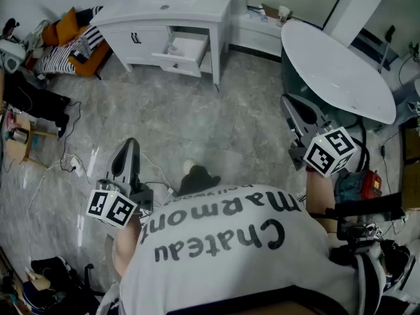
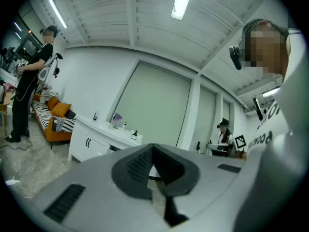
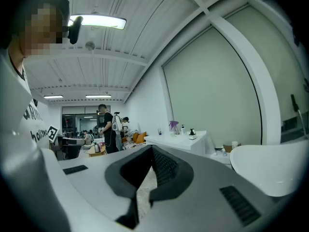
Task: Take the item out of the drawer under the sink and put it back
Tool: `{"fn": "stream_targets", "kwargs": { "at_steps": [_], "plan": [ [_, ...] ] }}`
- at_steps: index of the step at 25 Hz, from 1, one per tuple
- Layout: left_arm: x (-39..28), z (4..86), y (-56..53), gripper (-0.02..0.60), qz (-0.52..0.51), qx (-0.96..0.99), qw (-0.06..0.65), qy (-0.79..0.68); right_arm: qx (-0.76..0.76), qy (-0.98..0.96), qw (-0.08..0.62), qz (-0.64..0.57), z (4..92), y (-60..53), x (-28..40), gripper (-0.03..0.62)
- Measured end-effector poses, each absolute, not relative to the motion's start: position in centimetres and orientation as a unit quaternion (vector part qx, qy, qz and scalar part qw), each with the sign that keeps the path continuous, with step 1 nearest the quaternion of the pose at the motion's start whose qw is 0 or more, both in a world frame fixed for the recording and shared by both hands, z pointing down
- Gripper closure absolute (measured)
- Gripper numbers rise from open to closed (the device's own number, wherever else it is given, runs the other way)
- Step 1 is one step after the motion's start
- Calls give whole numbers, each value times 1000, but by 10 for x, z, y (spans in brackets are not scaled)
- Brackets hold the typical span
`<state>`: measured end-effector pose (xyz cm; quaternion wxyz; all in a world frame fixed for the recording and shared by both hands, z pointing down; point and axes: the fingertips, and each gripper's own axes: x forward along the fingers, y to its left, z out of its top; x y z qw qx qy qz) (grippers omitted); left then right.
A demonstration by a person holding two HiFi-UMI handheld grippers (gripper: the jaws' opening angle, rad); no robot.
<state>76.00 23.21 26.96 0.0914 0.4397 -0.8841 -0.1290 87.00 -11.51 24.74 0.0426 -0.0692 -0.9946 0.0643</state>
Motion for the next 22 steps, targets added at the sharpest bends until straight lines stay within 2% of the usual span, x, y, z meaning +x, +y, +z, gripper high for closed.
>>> {"fn": "stream_targets", "kwargs": {
  "at_steps": [10, 17, 22],
  "plan": [
    [757, 273, 234, 572, -126, 431, 89, -889, -72, -994, 54, 57, 253, -115, 868, 583],
    [763, 270, 222, 572, -78, 441, 70, -892, -98, -993, 21, 55, 243, -104, 873, 582],
    [778, 278, 203, 572, -76, 471, 85, -875, -118, -991, 47, 48, 262, -94, 876, 582]
  ]
}}
